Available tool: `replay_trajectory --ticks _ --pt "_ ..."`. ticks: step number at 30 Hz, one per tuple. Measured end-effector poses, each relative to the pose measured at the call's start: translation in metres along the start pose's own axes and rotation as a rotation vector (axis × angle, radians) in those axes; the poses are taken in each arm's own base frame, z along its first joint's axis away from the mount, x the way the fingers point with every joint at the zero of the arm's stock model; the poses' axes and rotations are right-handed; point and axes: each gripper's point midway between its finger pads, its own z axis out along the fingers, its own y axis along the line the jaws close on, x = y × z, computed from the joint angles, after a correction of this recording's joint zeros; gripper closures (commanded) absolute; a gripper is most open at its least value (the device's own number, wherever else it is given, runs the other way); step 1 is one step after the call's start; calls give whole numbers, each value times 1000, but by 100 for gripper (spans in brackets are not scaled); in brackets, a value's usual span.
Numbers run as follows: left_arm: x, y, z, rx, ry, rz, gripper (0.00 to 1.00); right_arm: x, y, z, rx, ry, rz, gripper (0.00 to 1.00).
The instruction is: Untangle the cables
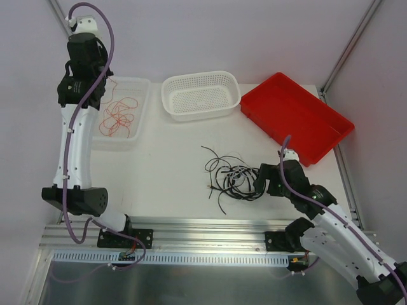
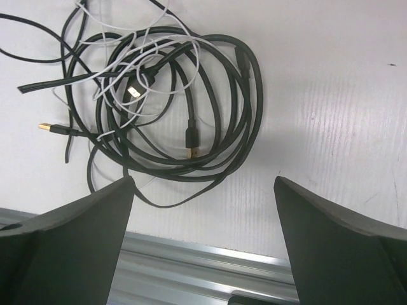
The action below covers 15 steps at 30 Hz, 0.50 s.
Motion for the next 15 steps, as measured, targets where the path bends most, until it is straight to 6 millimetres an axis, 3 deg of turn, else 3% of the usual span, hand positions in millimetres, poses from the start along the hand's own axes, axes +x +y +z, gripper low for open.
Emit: replay_trajectory --ticks 5,7,9,13,14,15 --pt "22 20 58 -69 55 -41 100 1 4 -10 -49 -13 -8 4" --pt "43 23 85 -88 105 -52 100 2 5 -12 -62 -12 -10 4" --pt "76 23 114 -97 180 -65 97 2 6 -14 -71 -14 -11 4" --pt "157 25 152 -109 360 -88 44 4 7 -15 -81 -5 -20 4" --pt "177 26 155 -121 406 -100 23 5 6 -15 -79 -3 -23 4" --pt "195 27 155 -129 447 -110 15 5 6 -14 -77 1 -26 4"
